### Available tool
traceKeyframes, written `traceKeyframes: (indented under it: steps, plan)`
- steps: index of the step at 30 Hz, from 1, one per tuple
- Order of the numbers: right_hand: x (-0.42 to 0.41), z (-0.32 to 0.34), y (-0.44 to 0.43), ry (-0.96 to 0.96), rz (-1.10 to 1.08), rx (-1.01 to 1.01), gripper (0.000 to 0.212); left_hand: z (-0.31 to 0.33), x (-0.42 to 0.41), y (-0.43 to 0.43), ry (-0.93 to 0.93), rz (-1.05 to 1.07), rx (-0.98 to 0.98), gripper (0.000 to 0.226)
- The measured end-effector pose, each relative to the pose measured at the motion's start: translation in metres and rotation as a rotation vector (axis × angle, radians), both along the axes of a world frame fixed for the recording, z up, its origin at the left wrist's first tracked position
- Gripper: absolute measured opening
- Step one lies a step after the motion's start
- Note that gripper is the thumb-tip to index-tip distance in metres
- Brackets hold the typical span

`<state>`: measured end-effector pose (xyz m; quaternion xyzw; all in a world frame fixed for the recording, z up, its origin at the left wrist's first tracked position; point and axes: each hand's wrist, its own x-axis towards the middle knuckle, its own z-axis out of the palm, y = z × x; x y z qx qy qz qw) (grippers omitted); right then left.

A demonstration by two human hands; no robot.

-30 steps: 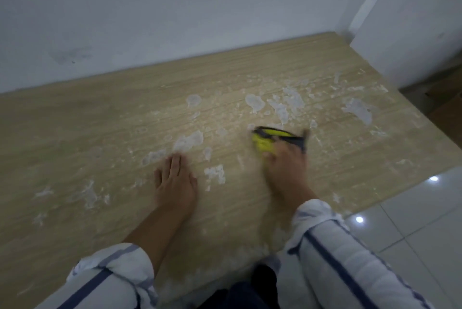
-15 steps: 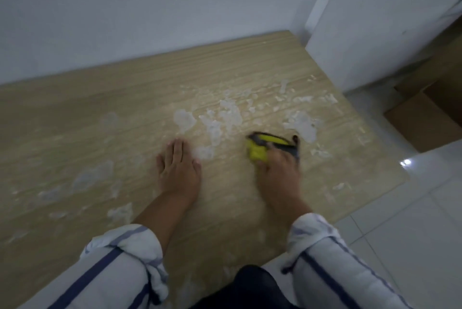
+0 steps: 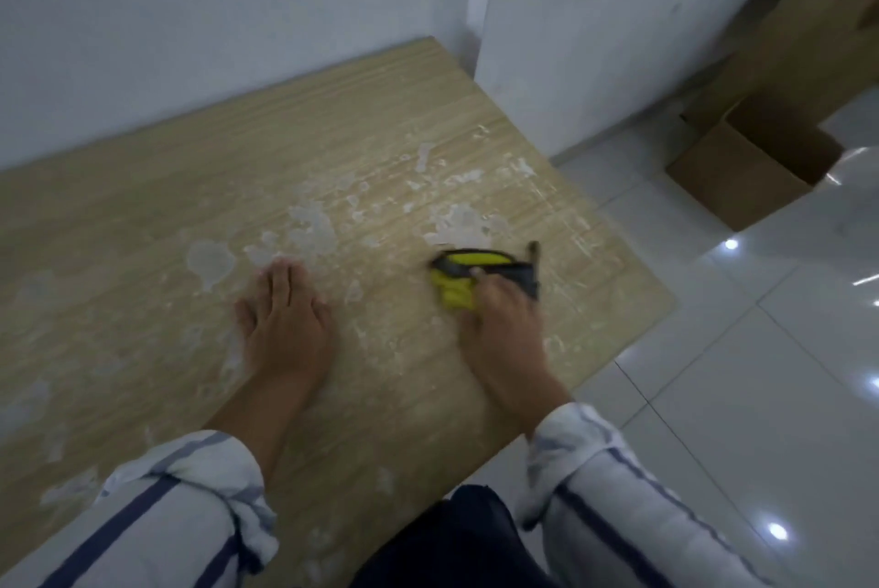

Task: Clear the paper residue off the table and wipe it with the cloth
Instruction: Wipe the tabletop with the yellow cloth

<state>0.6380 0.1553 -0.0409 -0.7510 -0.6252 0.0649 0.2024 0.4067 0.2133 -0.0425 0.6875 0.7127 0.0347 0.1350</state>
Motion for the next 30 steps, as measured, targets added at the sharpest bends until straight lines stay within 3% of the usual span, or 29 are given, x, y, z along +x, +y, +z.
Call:
traceKeyframes:
  steps: [3, 5, 8, 11, 13, 17, 19, 23, 26, 28, 30]
  plan:
    - [0.063, 0.014, 0.005, 0.024, -0.324, -0.092, 0.045, 0.001, 0.000, -0.001, 0.014, 0.001, 0.020, 0.057]
    - [0.060, 0.020, 0.012, 0.062, -0.417, -0.066, 0.038, 0.001, 0.003, 0.002, 0.013, -0.010, 0.010, 0.058]
    - [-0.012, 0.028, 0.012, 0.113, -0.191, 0.033, 0.024, -0.001, 0.019, 0.006, -0.016, -0.044, -0.011, 0.058]
    - [-0.058, 0.005, -0.019, 0.020, 0.137, -0.010, 0.035, -0.003, 0.037, 0.002, -0.024, -0.114, -0.007, 0.058]
    - [-0.028, 0.004, -0.020, 0.023, 0.105, 0.040, 0.031, -0.003, 0.040, -0.002, -0.011, -0.169, 0.004, 0.058]
    - [0.056, 0.017, -0.012, 0.028, -0.306, -0.022, 0.041, 0.001, 0.038, -0.012, 0.007, -0.245, -0.005, 0.059]
    - [0.067, 0.022, -0.011, 0.027, -0.394, -0.036, 0.041, 0.002, 0.041, -0.018, 0.004, -0.267, -0.009, 0.059]
    - [-0.016, 0.023, -0.031, 0.091, -0.075, 0.039, 0.032, 0.000, 0.052, -0.025, -0.024, -0.263, -0.018, 0.058]
    - [-0.036, 0.004, -0.062, -0.022, 0.166, 0.016, 0.037, -0.002, 0.061, -0.028, -0.038, -0.245, -0.034, 0.058]
    - [0.002, 0.000, -0.054, 0.000, 0.146, 0.002, 0.036, -0.002, 0.067, -0.029, -0.037, -0.239, -0.030, 0.059]
    - [0.047, 0.005, -0.037, 0.001, -0.006, -0.028, 0.043, -0.001, 0.074, -0.031, -0.033, -0.229, -0.017, 0.058]
